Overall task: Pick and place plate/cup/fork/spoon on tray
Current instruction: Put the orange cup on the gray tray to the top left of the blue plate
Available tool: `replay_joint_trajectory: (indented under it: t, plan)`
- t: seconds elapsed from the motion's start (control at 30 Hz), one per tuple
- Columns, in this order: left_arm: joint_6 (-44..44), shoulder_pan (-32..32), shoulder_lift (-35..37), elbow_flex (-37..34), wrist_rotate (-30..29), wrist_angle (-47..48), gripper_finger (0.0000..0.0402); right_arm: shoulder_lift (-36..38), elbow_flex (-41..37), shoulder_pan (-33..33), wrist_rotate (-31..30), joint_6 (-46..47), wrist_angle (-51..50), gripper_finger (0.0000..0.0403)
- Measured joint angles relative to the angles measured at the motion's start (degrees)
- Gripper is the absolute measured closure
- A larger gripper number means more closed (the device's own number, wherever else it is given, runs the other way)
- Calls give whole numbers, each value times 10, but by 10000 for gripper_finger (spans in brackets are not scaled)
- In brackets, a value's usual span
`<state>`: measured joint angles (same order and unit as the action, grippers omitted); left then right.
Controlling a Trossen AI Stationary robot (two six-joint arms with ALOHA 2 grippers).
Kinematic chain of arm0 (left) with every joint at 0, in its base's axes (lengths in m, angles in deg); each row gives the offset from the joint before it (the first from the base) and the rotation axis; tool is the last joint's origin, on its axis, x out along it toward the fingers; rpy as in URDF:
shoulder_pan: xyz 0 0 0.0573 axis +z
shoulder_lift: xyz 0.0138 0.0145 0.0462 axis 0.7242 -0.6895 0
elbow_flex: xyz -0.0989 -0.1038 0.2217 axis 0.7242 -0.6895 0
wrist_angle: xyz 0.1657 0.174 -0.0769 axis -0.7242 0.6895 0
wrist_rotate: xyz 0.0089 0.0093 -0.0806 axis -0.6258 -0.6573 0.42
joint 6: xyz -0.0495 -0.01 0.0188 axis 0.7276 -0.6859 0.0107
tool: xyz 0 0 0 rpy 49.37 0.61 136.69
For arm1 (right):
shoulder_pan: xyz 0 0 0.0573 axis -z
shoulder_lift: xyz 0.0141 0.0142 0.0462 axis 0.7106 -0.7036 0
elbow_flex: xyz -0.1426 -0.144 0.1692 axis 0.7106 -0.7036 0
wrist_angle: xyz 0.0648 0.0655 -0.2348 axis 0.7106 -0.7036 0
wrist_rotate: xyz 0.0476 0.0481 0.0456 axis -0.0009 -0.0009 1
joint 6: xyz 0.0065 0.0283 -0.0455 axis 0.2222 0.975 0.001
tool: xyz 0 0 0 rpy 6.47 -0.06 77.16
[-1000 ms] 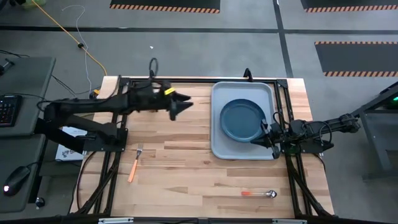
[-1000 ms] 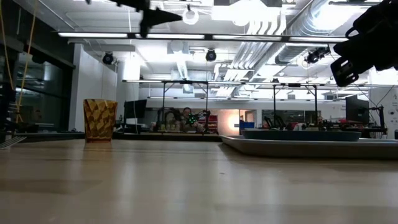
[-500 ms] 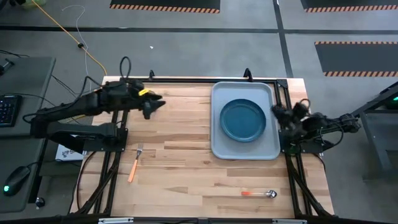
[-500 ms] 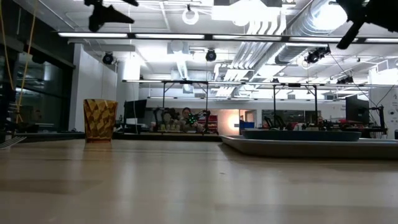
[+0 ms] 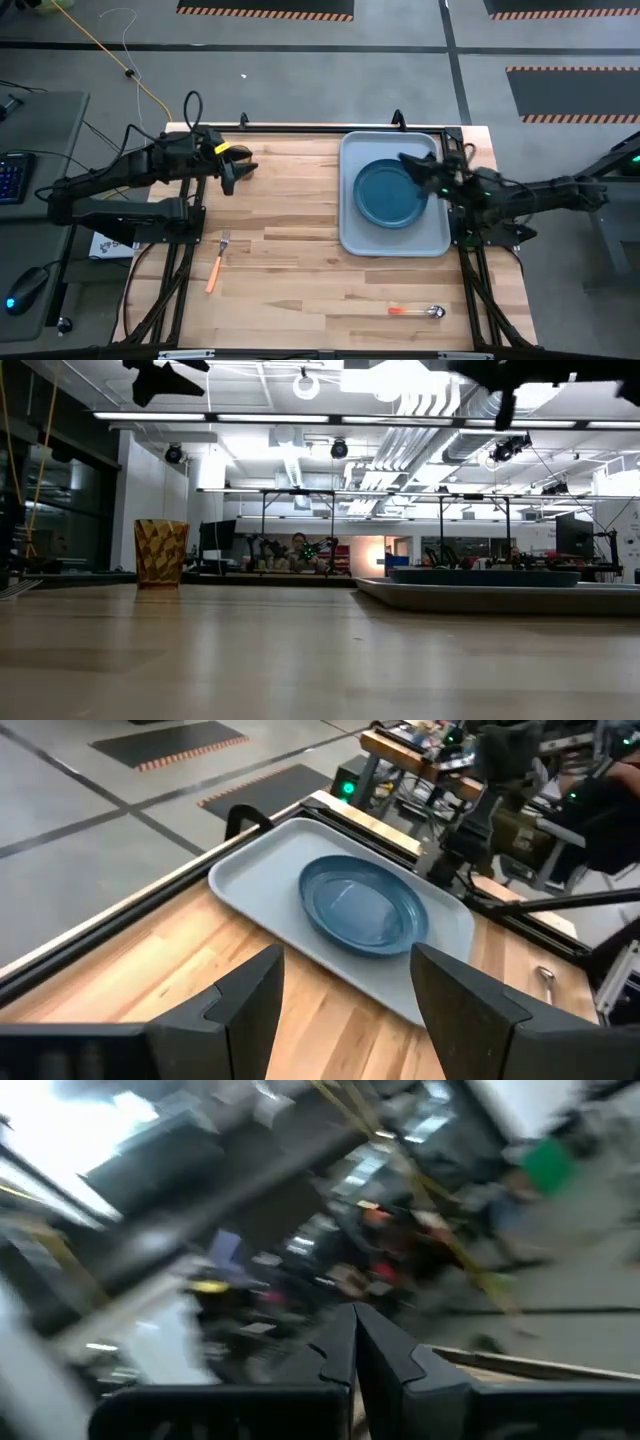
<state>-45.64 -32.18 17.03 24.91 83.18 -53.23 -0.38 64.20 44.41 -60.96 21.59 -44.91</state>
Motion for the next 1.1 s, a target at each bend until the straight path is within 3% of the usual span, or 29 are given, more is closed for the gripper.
replay_joint_trajectory:
  t: [0.13,0.27,0.37,0.5,0.73,0.9,1.1]
  plan:
    - [9,0,0,-9,-6,9,193,-77,73,43,1,51,-102,402]
    - [51,5,-19,-20,-32,44,193,-118,144,90,46,117,-275,384]
    - [66,28,-53,-21,-8,63,193,-134,190,117,100,164,-401,345]
    - [40,72,-120,-7,25,122,193,-146,224,126,128,181,-515,274]
    - [21,141,-232,76,-32,256,193,-145,222,125,132,172,-566,185]
    - [15,187,-300,91,-77,341,193,-146,209,125,132,169,-585,172]
    - [25,215,-360,91,-48,348,193,-146,208,125,133,137,-608,171]
